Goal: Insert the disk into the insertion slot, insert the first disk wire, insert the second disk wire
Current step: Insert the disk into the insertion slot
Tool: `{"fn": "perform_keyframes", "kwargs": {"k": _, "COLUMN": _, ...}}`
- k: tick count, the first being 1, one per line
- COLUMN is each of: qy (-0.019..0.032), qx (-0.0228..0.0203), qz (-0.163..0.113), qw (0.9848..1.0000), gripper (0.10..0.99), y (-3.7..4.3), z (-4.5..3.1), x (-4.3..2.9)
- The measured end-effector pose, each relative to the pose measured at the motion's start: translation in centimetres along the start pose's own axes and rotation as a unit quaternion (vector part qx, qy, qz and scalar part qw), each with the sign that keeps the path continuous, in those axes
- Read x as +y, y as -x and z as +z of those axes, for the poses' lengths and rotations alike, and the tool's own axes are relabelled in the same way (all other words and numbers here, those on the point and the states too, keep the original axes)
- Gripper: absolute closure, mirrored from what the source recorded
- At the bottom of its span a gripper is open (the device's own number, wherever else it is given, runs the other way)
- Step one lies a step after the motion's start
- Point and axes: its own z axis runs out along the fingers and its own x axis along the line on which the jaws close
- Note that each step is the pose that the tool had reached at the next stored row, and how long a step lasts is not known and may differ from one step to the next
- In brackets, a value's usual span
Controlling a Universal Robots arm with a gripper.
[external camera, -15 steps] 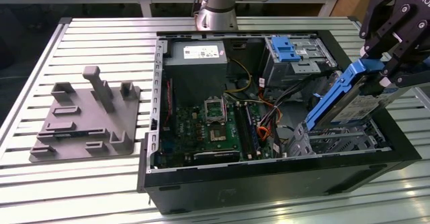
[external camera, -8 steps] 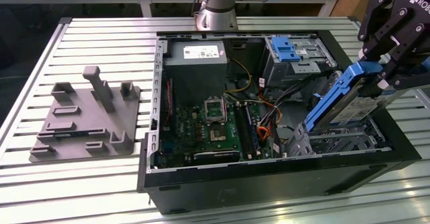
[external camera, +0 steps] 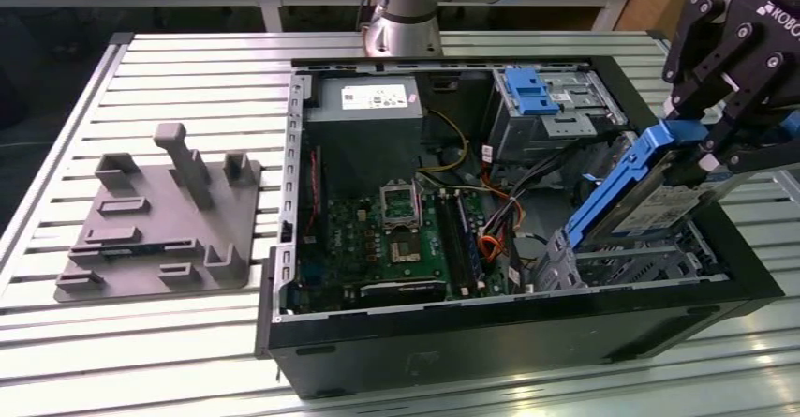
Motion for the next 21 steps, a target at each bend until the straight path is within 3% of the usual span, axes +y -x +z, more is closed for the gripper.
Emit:
{"fn": "perform_keyframes", "kwargs": {"k": 9, "qy": 0.0002, "qx": -0.0001, "qz": 0.000, "qw": 1.0000, "gripper": 0.722, "y": -0.07, "z": 1.03, "x": -0.03}}
{"fn": "perform_keyframes", "kwargs": {"k": 21, "qy": 0.0004, "qx": 0.0000, "qz": 0.000, "qw": 1.0000, "gripper": 0.722, "y": -0.25, "z": 3.00, "x": -0.10}}
